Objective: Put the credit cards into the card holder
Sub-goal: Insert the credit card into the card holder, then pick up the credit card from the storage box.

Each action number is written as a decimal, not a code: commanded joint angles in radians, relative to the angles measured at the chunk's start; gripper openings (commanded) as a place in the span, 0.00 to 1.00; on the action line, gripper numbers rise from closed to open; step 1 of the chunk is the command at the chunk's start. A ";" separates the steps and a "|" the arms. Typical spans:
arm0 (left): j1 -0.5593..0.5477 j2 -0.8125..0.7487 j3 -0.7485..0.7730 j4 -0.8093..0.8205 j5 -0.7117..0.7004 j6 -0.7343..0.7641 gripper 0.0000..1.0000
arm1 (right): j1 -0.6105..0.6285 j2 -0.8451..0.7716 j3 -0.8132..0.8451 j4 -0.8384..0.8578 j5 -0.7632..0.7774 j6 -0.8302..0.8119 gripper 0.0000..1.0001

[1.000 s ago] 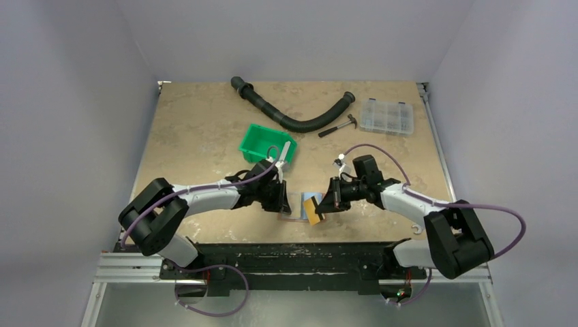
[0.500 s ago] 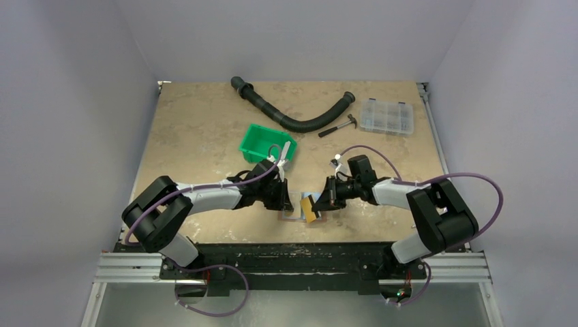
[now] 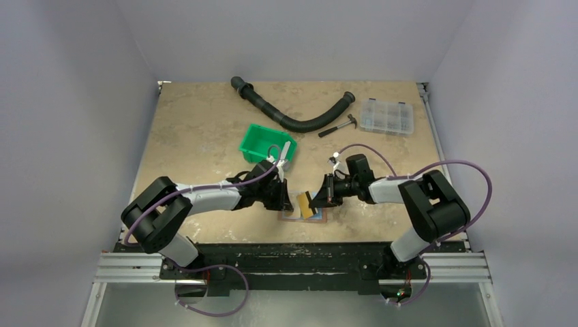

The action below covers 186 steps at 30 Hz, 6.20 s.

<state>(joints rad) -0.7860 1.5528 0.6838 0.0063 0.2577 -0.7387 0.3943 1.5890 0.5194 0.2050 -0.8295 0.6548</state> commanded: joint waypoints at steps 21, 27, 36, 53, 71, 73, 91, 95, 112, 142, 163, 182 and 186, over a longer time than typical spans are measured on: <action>0.002 -0.034 -0.053 -0.031 -0.043 0.015 0.00 | 0.051 0.148 -0.140 0.656 0.065 0.267 0.00; 0.002 -0.051 -0.046 -0.038 -0.038 0.014 0.00 | 0.121 0.185 -0.180 0.861 0.116 0.365 0.00; 0.047 -0.204 0.007 -0.170 -0.130 0.046 0.17 | 0.120 0.068 -0.115 0.497 0.211 0.162 0.17; 0.049 -0.108 -0.122 -0.049 -0.126 -0.009 0.05 | 0.153 0.128 -0.124 0.617 0.286 0.224 0.00; 0.042 -0.077 -0.143 0.021 -0.120 -0.032 0.03 | 0.187 0.282 -0.201 0.940 0.176 0.356 0.03; 0.042 -0.065 -0.139 0.024 -0.117 -0.034 0.03 | 0.185 0.254 -0.191 0.855 0.192 0.329 0.12; 0.041 -0.040 -0.121 0.027 -0.095 -0.024 0.03 | 0.292 -0.029 0.066 -0.022 0.579 -0.046 0.60; 0.039 -0.025 -0.113 0.036 -0.087 -0.024 0.02 | 0.366 -0.002 0.108 0.012 0.558 -0.044 0.55; 0.039 -0.034 -0.102 0.027 -0.080 -0.028 0.02 | 0.459 -0.033 0.134 -0.029 0.606 0.003 0.55; 0.024 -0.136 -0.094 -0.075 -0.143 -0.051 0.00 | 0.518 -0.137 0.240 -0.418 0.959 0.069 0.59; 0.015 -0.151 -0.082 -0.108 -0.142 -0.033 0.03 | 0.548 -0.202 0.215 -0.270 0.815 0.035 0.52; 0.163 0.059 0.574 -0.386 -0.202 0.273 0.88 | 0.274 -0.363 0.136 -0.263 0.662 -0.058 0.62; 0.176 0.268 0.761 -0.475 -0.317 0.341 0.93 | 0.274 -0.404 0.096 -0.247 0.657 -0.041 0.61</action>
<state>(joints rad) -0.6319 1.6726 1.3197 -0.3683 0.0448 -0.4999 0.6674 1.2270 0.6460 -0.0849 -0.1349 0.6205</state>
